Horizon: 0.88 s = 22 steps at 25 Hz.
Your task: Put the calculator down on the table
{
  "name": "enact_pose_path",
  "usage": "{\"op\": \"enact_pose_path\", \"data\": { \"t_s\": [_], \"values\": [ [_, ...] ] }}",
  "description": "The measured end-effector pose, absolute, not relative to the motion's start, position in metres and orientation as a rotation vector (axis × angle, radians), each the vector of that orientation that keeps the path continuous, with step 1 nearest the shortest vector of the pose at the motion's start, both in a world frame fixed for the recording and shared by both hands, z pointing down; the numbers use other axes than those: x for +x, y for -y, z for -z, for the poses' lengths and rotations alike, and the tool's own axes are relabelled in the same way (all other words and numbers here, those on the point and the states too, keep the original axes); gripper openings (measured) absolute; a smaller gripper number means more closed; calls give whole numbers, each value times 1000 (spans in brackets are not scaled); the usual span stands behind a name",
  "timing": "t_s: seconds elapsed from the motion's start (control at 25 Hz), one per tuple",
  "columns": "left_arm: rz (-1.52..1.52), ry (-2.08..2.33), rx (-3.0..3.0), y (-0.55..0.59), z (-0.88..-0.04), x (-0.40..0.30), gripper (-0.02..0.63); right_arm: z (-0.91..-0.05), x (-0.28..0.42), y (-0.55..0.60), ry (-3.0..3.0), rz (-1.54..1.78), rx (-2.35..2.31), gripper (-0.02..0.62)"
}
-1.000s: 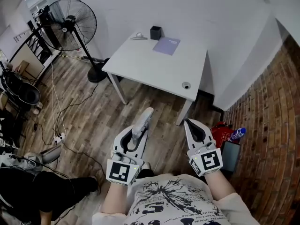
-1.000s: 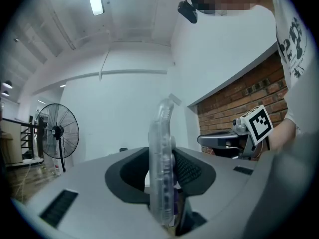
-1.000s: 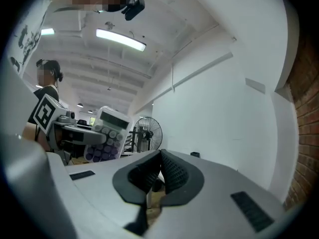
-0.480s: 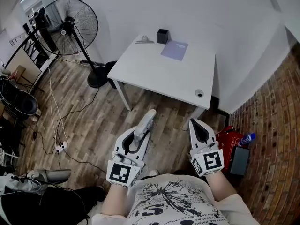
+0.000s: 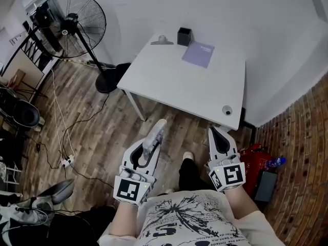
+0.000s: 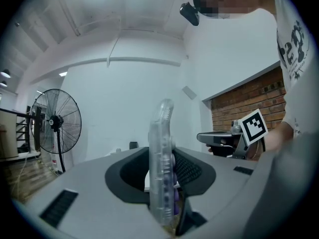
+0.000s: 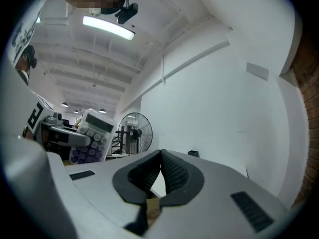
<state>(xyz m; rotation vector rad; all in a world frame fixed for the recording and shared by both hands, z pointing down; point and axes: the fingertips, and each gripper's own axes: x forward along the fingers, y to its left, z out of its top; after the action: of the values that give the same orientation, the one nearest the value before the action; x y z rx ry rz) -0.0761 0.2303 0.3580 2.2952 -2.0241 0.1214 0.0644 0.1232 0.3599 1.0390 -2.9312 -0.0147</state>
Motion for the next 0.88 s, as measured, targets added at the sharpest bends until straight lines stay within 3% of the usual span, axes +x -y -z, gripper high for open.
{"op": "enact_pose_path", "data": {
  "t_s": [0.48, 0.88],
  "values": [
    [-126, 2128, 2231, -51, -347, -97, 140, -358, 32, 62, 2980, 89, 915, 14],
    [-180, 1981, 2278, 61, -379, -104, 140, -383, 24, 161, 2916, -48, 989, 14]
  ]
}}
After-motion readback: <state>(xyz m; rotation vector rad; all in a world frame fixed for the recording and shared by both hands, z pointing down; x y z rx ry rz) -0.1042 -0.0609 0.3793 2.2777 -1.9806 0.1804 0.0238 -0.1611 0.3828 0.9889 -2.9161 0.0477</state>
